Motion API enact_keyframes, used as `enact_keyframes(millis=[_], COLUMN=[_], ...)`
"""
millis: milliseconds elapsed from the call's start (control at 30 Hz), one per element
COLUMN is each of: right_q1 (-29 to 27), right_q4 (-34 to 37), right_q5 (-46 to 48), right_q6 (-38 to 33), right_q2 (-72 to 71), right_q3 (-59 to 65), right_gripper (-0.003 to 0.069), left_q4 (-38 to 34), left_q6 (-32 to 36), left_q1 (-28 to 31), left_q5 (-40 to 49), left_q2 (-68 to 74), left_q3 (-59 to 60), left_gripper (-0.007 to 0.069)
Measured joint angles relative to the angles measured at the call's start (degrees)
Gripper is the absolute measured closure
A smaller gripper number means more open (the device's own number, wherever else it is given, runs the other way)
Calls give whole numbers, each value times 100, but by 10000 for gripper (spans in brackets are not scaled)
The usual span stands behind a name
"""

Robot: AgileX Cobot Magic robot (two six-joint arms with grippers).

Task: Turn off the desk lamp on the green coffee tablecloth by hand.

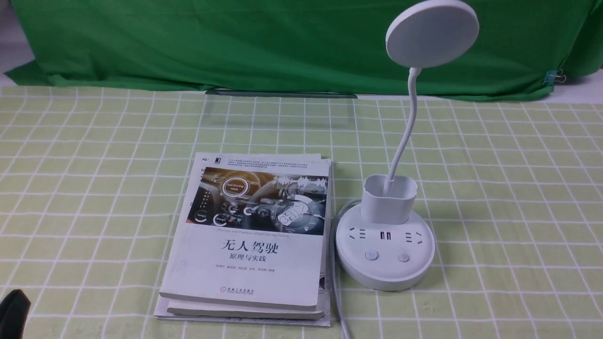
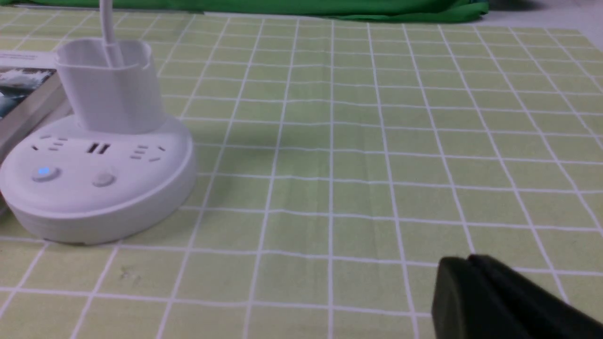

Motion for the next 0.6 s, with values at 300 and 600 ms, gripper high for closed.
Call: enact_keyframes(millis=[300,600], right_q1=[0,0], right_q4=[0,0], right_q5=[0,0], right_q6=[6,6], right_q2=[0,0], right_q3=[0,0], right_gripper=[590,585], left_q4=[0,0], left_q6=[0,0], left_q1=[0,0], left_q5=[0,0], left_q2=[0,0], left_q3=[0,0], left_gripper=[214,214])
